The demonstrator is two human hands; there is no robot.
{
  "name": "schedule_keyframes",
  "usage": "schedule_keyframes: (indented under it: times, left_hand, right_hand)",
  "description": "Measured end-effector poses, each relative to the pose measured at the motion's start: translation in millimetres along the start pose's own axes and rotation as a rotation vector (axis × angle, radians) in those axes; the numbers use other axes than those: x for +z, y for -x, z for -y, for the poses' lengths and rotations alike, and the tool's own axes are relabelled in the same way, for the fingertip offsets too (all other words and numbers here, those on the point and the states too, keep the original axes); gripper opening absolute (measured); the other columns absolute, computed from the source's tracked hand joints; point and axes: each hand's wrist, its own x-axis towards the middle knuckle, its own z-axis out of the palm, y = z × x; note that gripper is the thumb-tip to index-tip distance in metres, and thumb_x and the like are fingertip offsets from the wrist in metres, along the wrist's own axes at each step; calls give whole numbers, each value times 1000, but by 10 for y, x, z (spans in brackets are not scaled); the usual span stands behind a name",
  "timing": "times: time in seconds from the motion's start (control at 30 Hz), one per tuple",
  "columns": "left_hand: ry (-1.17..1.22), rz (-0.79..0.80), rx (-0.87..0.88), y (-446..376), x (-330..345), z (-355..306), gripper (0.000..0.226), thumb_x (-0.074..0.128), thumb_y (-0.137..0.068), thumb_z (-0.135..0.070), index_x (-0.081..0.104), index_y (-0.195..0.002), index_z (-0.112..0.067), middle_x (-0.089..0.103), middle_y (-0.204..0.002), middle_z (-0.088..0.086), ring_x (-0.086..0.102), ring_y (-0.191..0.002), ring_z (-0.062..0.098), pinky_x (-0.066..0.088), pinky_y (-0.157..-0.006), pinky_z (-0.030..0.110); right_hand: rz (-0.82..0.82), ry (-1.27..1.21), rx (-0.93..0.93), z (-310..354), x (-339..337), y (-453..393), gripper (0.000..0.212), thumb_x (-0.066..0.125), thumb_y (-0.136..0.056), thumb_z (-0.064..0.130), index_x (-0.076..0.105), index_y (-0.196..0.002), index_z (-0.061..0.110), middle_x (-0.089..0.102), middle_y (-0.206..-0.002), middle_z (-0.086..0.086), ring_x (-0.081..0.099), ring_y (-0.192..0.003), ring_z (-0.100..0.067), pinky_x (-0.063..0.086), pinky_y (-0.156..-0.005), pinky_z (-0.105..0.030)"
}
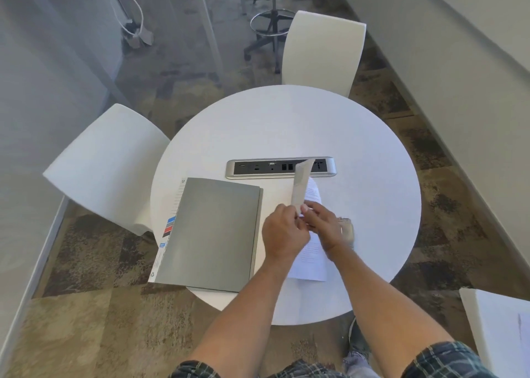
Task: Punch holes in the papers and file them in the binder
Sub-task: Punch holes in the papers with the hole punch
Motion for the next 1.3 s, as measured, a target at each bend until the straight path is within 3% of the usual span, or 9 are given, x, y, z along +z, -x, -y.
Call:
schedule_keyframes:
  times: [0.1, 0.23, 0.37, 0.47, 0.53, 0.73, 0.9, 1.03, 1.3]
  left_hand:
    - [19, 80, 119, 61, 68, -86, 14, 61, -84, -27, 67, -83, -14, 62, -80, 1, 62, -69, 26, 44, -52, 29]
    - [181, 210, 103, 99, 72, -57, 24, 62, -84, -40, 70, -97, -22, 62, -95, -8, 61, -87, 12, 53, -69, 24]
    - [456, 102, -436, -9, 74, 136, 41, 69, -87, -46, 61, -117, -19, 59, -113, -2, 58, -101, 15, 50, -87, 30]
    - [692, 433, -852, -109, 17, 281, 63, 60, -92, -62, 56, -130, -12, 61, -126, 7, 60, -115, 26, 44, -94, 35]
    - [912, 656, -987, -83, -26, 374, 50, 54, -95, -61, 66, -114, -16, 72, -102, 6, 68, -96, 25, 48, -83, 34]
    - [1147, 559, -992, 58, 39, 676, 29, 71, -94, -18, 68, -116, 0, 79, -83, 2, 75, -76, 17, 59, -70, 31]
    - [729, 365, -792, 10, 88, 891, 3, 76, -88, -8, 78, -90, -6, 77, -84, 4, 72, -80, 26, 60, -82, 41]
    - [520, 341, -754, -14, 114, 941, 13, 77, -86, -16, 75, -85, -3, 78, -86, 10, 75, -82, 33, 61, -75, 43]
    - [479, 345, -794, -10, 229, 977, 19, 75, -87, -20, 74, -87, -1, 78, -85, 10, 76, -85, 34, 63, -78, 47]
  right_hand:
    - [-51, -149, 26, -34, -43, -18, 28, 75, -87, 28, 75, -103, 5, 72, -98, -28, 70, -90, -29, 57, -88, -50]
    - [-96, -212, 34, -46, -220, 18, 17, 67, -96, 5, 72, -110, -4, 74, -102, -28, 72, -91, -35, 60, -85, -46]
    - [-85, -348, 93, 1, -387, 40, 24, 64, -96, 2, 71, -119, -2, 74, -106, -26, 73, -89, -37, 61, -81, -47]
    - [-48, -408, 131, -4, -496, 54, 30, 67, -94, 5, 69, -123, 0, 74, -107, -23, 72, -90, -36, 61, -79, -44]
    - [-2, -445, 149, -17, -564, 67, 38, 71, -89, 11, 68, -126, 1, 74, -109, -21, 71, -91, -35, 60, -82, -47]
    - [-139, -279, 186, -127, -714, 102, 25, 70, -93, 6, 72, -117, 4, 77, -107, -22, 74, -89, -35, 62, -82, -49]
    - [-375, 244, 113, -294, -771, 154, 13, 74, -94, 28, 75, -96, 16, 79, -83, -5, 76, -77, -24, 62, -68, -36]
    - [-685, 443, 123, -357, -883, 190, 25, 74, -93, 33, 69, -111, 17, 70, -90, -6, 64, -78, -18, 46, -67, -24]
    - [-539, 517, 246, -503, -1041, 164, 27, 69, -98, 33, 78, -112, 12, 75, -95, 0, 67, -89, -18, 47, -77, -29]
